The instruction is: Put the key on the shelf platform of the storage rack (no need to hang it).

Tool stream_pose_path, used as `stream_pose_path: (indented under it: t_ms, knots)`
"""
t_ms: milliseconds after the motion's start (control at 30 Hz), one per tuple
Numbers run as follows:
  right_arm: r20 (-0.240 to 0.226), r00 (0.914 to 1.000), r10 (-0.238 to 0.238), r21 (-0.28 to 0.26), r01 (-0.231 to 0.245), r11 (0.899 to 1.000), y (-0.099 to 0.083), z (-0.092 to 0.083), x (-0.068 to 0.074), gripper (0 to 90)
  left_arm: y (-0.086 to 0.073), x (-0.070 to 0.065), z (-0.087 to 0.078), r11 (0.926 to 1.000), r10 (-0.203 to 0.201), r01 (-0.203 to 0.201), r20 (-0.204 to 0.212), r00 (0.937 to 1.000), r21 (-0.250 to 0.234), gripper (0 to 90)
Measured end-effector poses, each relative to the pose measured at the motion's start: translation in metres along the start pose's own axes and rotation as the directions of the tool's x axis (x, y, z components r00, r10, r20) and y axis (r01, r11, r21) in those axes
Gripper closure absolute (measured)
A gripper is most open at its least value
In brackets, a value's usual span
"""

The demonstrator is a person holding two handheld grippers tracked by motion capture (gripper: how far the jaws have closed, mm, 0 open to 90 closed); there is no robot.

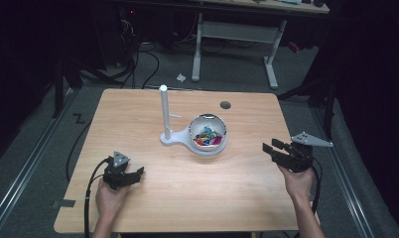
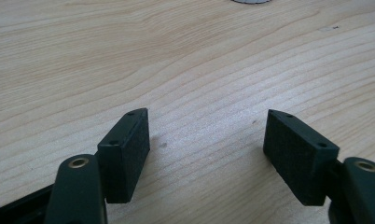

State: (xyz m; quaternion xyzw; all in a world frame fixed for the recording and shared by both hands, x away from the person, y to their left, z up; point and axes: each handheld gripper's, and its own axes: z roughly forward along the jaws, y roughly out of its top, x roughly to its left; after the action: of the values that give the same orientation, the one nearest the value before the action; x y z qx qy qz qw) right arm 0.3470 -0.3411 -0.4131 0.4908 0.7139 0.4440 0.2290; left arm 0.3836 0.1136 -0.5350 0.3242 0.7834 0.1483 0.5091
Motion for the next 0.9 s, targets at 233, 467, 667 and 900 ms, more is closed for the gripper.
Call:
stream_pose_path:
  t_ms: [233,467,667,900]
  knots:
    - [-0.015,0.9998,0.015,-0.005,-0.015,1.000,-0.011,0.004,0.003,53.0,0.000,0.000,0.000,1.0000,0.001,-0.001,0.001,1.0000,0.001,31.7]
    - [-0.032,0.9984,0.047,-0.017,-0.047,0.999,-0.022,0.008,0.001,53.0,0.000,0.000,0.000,1.0000,0.001,-0.001,0.001,1.0000,0.001,31.6]
    - [-0.030,0.9980,0.055,-0.011,-0.055,0.998,-0.028,0.013,0.001,53.0,0.000,0.000,0.000,1.0000,-0.001,0.001,-0.001,1.0000,-0.001,31.5]
    - [-0.032,0.9976,0.061,0.000,-0.061,0.998,-0.034,0.020,0.002,52.8,0.000,0.000,0.000,1.0000,0.001,-0.001,0.000,1.0000,0.000,31.5]
